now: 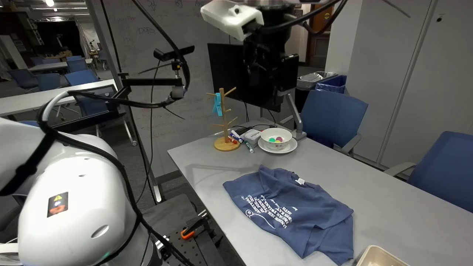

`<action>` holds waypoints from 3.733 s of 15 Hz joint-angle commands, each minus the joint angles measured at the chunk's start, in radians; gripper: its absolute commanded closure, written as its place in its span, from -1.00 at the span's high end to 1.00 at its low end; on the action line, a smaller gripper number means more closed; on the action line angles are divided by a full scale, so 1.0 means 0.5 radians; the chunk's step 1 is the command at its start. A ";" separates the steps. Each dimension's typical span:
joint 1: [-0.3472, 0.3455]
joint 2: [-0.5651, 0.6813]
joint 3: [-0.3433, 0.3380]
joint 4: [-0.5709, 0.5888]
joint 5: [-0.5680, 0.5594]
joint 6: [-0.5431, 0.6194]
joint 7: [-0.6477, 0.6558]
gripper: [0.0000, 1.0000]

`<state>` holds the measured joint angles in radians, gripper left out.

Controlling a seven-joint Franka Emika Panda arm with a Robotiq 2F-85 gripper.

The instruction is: Fold the blue cloth in half

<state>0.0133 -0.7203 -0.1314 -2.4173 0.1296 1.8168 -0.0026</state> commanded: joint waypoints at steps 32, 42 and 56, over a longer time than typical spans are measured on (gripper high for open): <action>-0.014 0.146 0.106 -0.047 0.002 0.023 -0.039 1.00; 0.156 0.663 0.333 -0.221 0.021 0.279 -0.179 1.00; 0.294 0.837 0.475 -0.235 -0.011 0.434 -0.196 1.00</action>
<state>0.1647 -0.3083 0.1084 -2.5399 0.1285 2.0450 -0.0913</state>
